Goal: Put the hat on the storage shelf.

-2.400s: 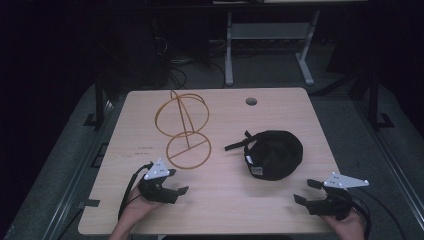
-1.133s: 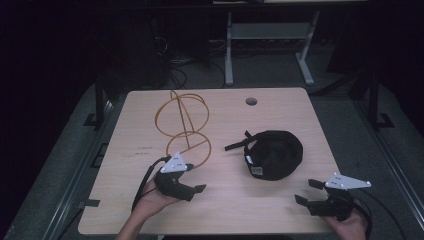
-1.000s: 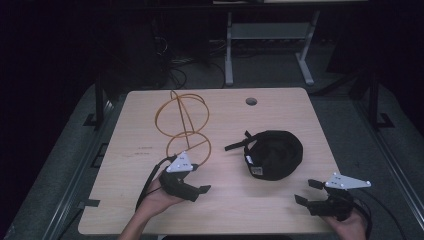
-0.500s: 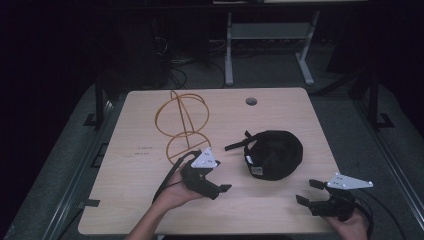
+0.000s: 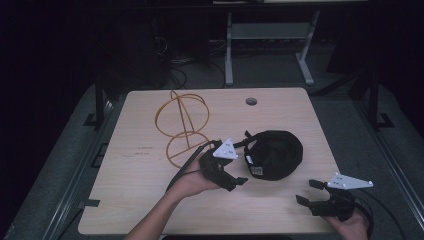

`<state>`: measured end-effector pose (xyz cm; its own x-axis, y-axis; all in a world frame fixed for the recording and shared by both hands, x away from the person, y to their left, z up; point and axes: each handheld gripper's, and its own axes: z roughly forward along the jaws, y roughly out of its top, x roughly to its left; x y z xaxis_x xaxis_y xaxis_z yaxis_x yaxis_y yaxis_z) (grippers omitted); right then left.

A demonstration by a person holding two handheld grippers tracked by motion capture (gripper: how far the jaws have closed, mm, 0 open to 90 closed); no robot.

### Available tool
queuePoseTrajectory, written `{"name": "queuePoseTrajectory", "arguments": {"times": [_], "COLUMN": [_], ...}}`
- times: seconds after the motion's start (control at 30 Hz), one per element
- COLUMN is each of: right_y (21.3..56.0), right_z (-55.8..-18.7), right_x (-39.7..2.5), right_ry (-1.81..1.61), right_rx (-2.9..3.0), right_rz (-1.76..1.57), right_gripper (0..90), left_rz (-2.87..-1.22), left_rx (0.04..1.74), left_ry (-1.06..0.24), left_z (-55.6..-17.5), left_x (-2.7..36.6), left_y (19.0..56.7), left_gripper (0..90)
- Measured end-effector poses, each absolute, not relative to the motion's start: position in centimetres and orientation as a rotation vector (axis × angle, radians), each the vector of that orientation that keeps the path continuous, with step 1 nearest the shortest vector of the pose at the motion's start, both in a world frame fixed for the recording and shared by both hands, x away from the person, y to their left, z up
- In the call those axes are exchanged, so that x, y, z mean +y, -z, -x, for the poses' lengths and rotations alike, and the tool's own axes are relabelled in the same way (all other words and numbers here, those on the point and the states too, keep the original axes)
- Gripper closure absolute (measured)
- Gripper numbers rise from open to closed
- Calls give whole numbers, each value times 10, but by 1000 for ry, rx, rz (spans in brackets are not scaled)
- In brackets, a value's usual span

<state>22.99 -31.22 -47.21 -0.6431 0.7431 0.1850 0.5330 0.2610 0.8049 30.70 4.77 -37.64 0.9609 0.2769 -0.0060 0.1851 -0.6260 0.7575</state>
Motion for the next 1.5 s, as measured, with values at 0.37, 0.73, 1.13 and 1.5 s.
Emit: {"name": "queuePoseTrajectory", "arguments": {"times": [0.37,0.73,1.13,1.5], "right_y": [472,472,473,474], "right_z": [-230,-230,-229,-230], "right_x": [-312,-312,-310,-309], "right_ry": [-1327,-1333,-1332,-1323], "right_rx": [2304,2305,2313,2325], "right_rz": [-1185,-1183,-1182,-1182], "right_gripper": [169,169,169,169], "left_rz": [-2318,-2395,-2478,-2546], "left_rx": [245,184,141,87], "left_ry": [-117,-78,-25,-3], "left_z": [-321,-331,-337,-336], "left_x": [17,-4,-12,-18], "left_y": [373,379,395,406], "left_gripper": [264,330,408,609]}}
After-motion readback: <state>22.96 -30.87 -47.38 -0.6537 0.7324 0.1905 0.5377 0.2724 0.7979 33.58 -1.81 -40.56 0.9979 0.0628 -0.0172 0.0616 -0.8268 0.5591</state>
